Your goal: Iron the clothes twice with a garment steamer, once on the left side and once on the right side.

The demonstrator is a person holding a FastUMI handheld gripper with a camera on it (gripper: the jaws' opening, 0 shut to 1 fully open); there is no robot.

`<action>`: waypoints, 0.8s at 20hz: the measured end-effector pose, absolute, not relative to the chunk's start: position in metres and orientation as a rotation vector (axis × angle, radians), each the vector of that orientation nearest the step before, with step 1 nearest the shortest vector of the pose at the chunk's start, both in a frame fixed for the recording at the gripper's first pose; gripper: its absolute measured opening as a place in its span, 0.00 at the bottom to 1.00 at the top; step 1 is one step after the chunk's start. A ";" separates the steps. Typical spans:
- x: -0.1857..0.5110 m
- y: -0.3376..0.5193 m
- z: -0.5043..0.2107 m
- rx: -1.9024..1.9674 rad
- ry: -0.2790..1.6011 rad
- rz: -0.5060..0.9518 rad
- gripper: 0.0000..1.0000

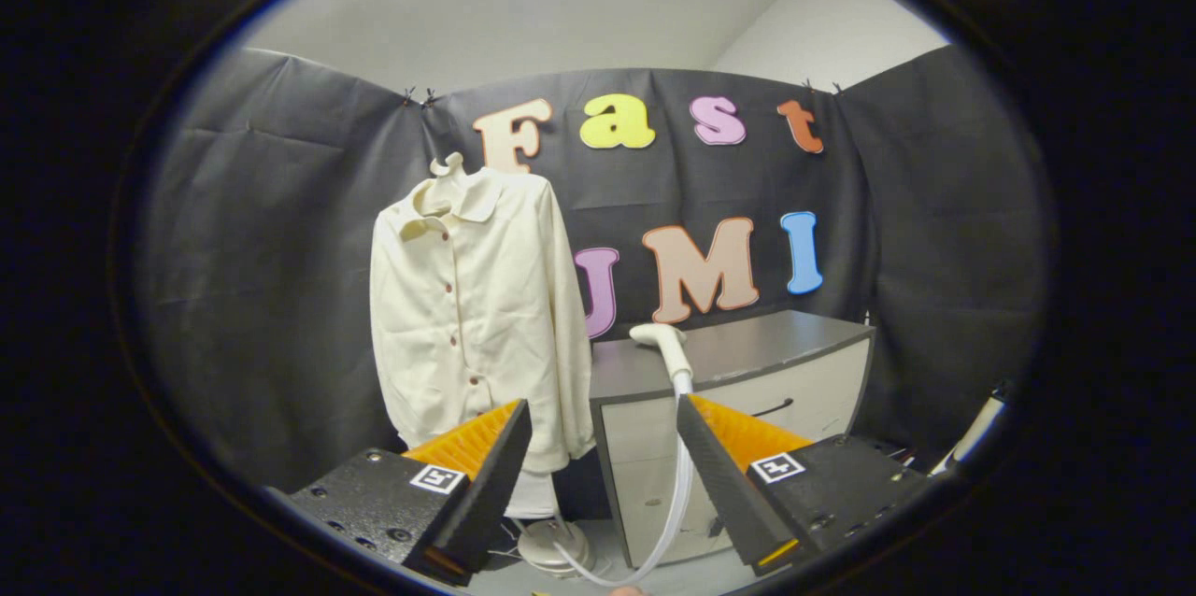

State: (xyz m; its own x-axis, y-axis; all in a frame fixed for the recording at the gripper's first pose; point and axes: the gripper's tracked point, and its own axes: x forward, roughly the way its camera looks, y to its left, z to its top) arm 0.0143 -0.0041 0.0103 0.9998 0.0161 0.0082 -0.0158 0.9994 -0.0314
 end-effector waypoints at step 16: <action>0.060 0.044 0.039 -0.011 -0.023 -0.062 0.96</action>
